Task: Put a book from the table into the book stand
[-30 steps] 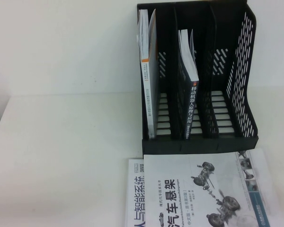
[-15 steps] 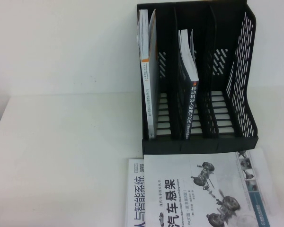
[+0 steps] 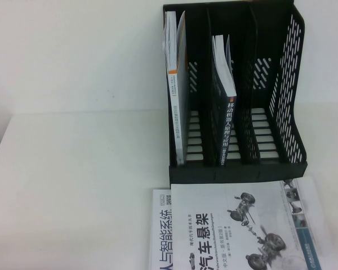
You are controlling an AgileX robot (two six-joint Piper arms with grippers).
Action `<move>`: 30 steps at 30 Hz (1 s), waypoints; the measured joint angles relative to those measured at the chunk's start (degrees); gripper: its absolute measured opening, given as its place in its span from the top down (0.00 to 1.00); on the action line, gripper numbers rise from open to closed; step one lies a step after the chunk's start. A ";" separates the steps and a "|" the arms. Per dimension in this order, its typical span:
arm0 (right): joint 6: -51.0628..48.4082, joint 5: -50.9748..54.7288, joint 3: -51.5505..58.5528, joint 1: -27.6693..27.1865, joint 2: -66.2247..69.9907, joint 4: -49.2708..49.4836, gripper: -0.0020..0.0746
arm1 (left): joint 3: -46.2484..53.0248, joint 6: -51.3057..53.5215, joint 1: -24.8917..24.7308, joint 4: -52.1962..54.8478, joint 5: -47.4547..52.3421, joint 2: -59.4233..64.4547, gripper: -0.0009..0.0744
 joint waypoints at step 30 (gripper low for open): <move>0.00 -0.39 0.52 0.00 0.00 0.00 0.98 | -0.13 -0.64 0.00 2.49 0.61 0.00 0.99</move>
